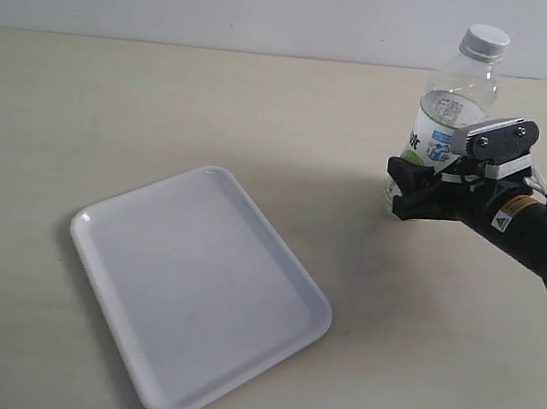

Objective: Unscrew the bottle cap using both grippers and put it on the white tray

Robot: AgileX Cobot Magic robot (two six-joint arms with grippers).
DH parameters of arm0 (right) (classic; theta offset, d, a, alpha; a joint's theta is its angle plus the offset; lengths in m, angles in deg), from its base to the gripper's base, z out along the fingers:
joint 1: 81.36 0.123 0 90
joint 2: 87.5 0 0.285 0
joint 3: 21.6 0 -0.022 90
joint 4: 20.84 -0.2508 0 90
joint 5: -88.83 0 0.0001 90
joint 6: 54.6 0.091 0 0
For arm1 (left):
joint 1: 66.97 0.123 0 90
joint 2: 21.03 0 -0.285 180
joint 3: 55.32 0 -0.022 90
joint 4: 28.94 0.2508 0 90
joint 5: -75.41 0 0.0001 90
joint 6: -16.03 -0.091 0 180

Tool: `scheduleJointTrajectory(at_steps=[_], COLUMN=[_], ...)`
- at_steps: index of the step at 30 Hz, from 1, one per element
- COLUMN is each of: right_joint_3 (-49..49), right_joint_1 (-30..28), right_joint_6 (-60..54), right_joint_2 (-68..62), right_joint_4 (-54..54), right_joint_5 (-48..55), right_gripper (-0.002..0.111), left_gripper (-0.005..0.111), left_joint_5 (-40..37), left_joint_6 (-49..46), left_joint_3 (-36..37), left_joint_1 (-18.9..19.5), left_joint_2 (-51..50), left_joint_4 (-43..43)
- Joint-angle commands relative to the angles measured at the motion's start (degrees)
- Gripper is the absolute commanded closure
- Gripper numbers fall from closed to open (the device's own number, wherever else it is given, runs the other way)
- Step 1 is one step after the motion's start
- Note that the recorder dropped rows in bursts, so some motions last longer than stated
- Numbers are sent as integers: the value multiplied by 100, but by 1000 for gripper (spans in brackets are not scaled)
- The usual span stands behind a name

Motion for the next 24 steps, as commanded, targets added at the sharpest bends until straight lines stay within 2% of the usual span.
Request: scheduleJointTrajectory(at_steps=[1, 7, 19, 20, 22, 24], right_joint_3=[20, 20, 20, 20, 20, 20], right_joint_1=[2, 2, 2, 2, 2, 2], right_joint_6=[47, -648, -859, -859, -859, -1044], right_joint_2=[334, 415, 415, 415, 415, 415], right_joint_4=[280, 402, 812, 810, 826, 825], right_joint_5=[147, 283, 233, 247, 247, 247], right_gripper=[108, 108, 108, 108, 108, 108], left_gripper=[107, 107, 107, 107, 107, 107], left_joint_5=[24, 24, 24, 250, 771, 1430], left_joint_6=[2, 2, -18, -156, 146, 807], left_joint_3=[20, 20, 20, 20, 20, 20], left_joint_1=[-28, -28, -28, -28, -28, -28], left_joint_2=[36, 36, 36, 36, 36, 36], left_joint_4=[31, 31, 61, 121, -26, -35])
